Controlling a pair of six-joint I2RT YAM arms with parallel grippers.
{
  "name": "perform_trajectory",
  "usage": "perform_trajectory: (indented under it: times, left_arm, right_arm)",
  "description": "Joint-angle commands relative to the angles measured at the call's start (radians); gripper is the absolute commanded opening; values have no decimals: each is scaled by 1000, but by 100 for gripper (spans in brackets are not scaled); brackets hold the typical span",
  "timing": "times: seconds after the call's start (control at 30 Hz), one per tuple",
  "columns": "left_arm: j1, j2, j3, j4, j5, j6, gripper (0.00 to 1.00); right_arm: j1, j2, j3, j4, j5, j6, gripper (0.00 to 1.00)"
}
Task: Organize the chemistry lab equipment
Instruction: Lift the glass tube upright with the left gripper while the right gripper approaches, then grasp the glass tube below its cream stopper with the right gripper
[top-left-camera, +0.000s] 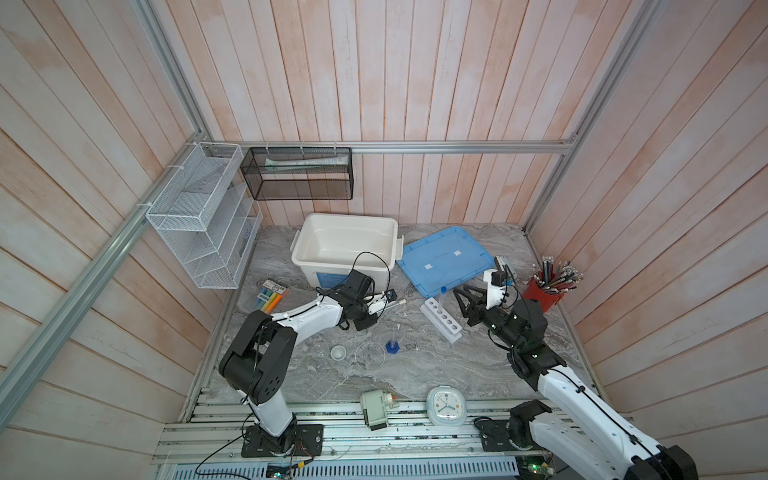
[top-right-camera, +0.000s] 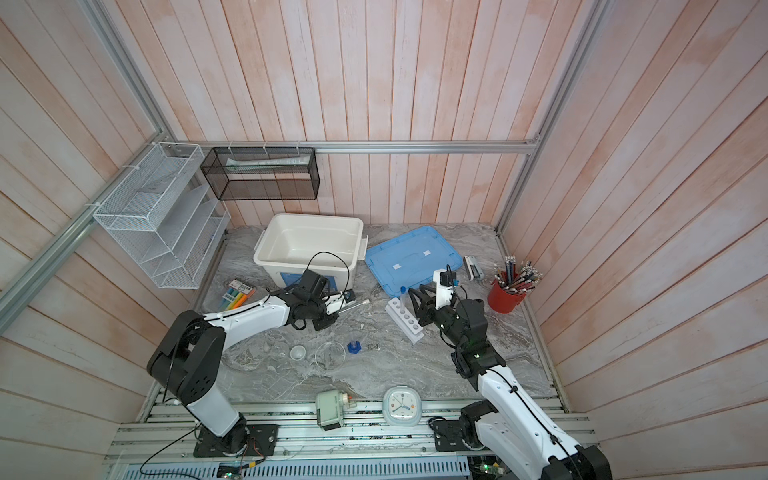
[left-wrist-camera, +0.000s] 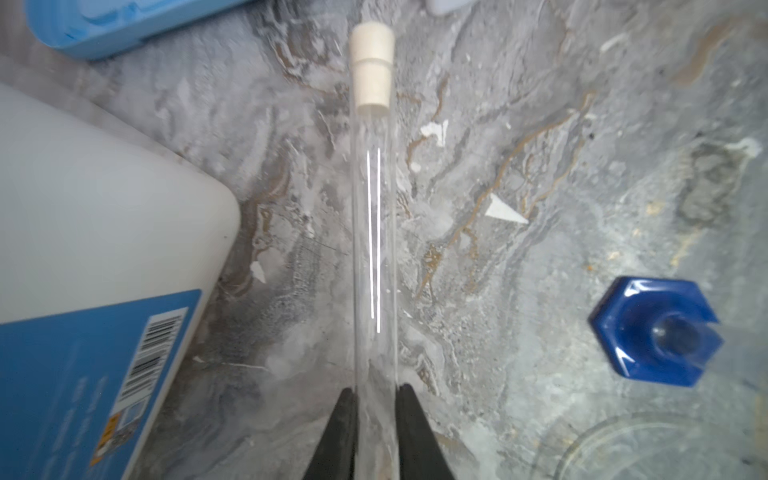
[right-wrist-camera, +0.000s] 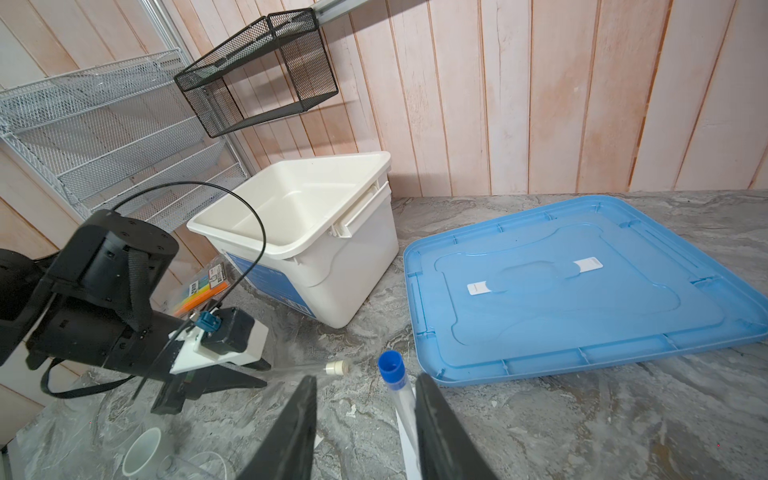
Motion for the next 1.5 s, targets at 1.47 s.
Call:
perform_trajectory:
  times: [1.47]
  left_arm:
    - [143, -509, -199, 332, 724, -422, 19]
  right_arm:
    - [235, 274, 392, 44, -347, 53, 52]
